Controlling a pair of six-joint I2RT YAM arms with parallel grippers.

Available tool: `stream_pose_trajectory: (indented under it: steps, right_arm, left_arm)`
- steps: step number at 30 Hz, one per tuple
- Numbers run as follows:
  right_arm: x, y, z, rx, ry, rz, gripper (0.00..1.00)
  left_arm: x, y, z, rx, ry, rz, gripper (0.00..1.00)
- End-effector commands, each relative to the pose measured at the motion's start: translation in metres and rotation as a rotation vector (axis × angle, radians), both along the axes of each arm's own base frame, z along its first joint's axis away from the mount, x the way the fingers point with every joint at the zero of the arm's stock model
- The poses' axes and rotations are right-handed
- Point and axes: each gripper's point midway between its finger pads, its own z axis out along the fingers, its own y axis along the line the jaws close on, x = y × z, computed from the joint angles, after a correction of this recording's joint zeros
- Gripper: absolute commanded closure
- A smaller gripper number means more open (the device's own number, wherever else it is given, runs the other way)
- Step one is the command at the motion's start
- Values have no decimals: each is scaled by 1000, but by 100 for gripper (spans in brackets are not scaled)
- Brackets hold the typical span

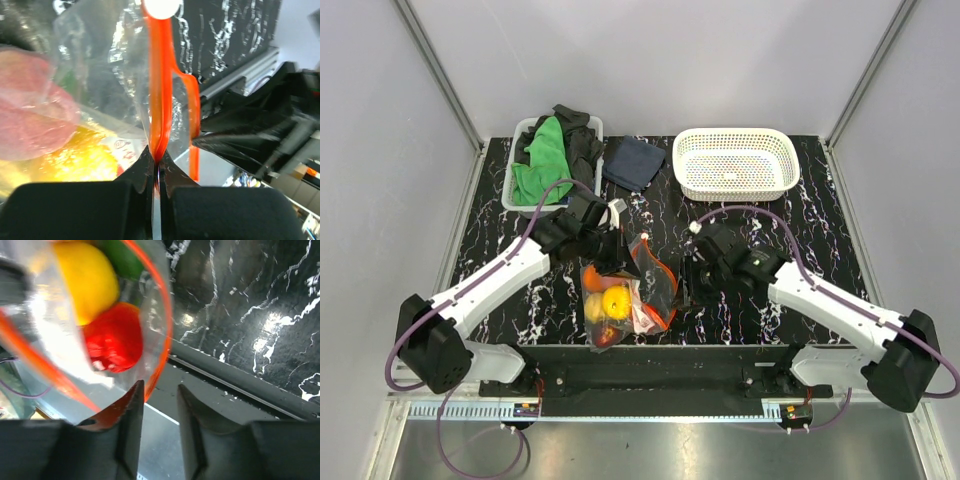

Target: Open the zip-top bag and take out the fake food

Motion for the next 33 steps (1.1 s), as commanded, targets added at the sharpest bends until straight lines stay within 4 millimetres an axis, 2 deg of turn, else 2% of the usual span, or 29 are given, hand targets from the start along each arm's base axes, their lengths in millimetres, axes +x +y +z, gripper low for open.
stream_pose_trajectory:
  steps: [1, 2, 6, 9, 10, 13, 14, 16, 19, 23, 24, 25, 29, 33]
  right_arm:
    - [15, -1, 53, 34, -144, 20, 56]
    - [17, 5, 66, 62, -163, 40, 55]
    - [26, 24, 89, 102, -198, 106, 55]
    - [31, 41, 81, 115, -176, 161, 60]
    - [32, 45, 72, 103, -155, 175, 62]
    - [34, 59, 60, 148, -139, 202, 62]
    - [29, 60, 53, 159, -112, 206, 62]
    - [29, 68, 51, 198, -110, 226, 62]
    - [17, 74, 44, 246, -51, 273, 60]
    - [0, 76, 35, 315, 1, 315, 50]
    - [-2, 75, 35, 329, -1, 320, 44]
    - [-6, 72, 26, 324, 22, 316, 42]
    - [-13, 73, 16, 335, 36, 339, 37]
    - [-20, 68, 5, 333, 48, 333, 26]
  left_arm:
    - [-2, -15, 43, -145, -70, -51, 100]
    - [-3, -15, 45, -152, -65, -49, 100]
    - [-6, -17, 54, -181, -70, -56, 100]
    - [-6, -17, 57, -187, -73, -58, 100]
    - [-6, -17, 59, -192, -77, -58, 100]
    - [-6, -18, 63, -201, -85, -61, 100]
    - [-6, -18, 63, -203, -85, -61, 100]
    - [-6, -18, 64, -206, -89, -62, 100]
    - [-5, -20, 63, -205, -83, -63, 100]
    - [-3, -24, 70, -223, -80, -66, 100]
    - [-3, -25, 71, -228, -78, -65, 100]
    - [-1, -26, 72, -236, -77, -63, 100]
    - [-1, -32, 70, -260, -52, -68, 100]
    - [1, -40, 69, -309, -32, -59, 100]
